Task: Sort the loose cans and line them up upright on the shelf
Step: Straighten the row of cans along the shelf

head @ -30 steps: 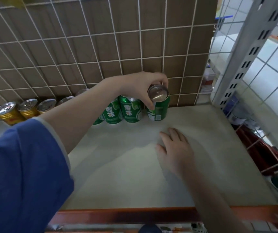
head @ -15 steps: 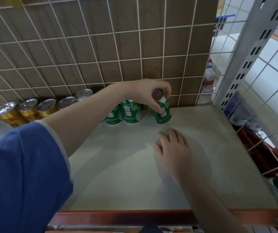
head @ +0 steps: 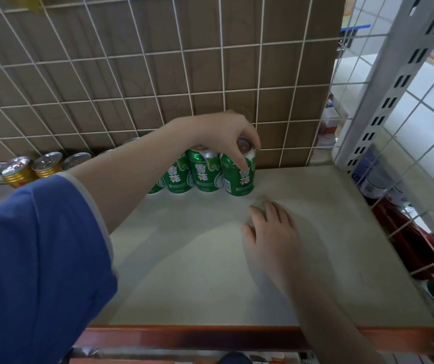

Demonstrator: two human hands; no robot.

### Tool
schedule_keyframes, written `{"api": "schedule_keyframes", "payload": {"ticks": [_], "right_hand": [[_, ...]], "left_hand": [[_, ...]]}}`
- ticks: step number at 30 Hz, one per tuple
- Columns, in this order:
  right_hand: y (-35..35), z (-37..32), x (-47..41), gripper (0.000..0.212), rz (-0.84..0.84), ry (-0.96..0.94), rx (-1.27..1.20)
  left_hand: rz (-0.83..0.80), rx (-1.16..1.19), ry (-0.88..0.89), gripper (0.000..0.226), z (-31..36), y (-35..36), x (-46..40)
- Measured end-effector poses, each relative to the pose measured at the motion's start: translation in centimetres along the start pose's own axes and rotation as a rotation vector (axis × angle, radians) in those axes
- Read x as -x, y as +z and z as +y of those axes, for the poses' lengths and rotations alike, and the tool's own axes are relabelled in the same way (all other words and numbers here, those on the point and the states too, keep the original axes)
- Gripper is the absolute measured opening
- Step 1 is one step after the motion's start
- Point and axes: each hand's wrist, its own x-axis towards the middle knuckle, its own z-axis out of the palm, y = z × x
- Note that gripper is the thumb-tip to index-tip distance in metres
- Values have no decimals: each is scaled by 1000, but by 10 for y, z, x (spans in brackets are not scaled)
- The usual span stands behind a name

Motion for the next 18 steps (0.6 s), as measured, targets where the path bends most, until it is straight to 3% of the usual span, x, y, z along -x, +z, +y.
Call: {"api": "schedule_keyframes", "payload": {"ticks": [18], "right_hand": [[-10,-3,-2,37,-127,38,-32]], "left_hand": [[42,-101,26,52,-5,0,-10]]}}
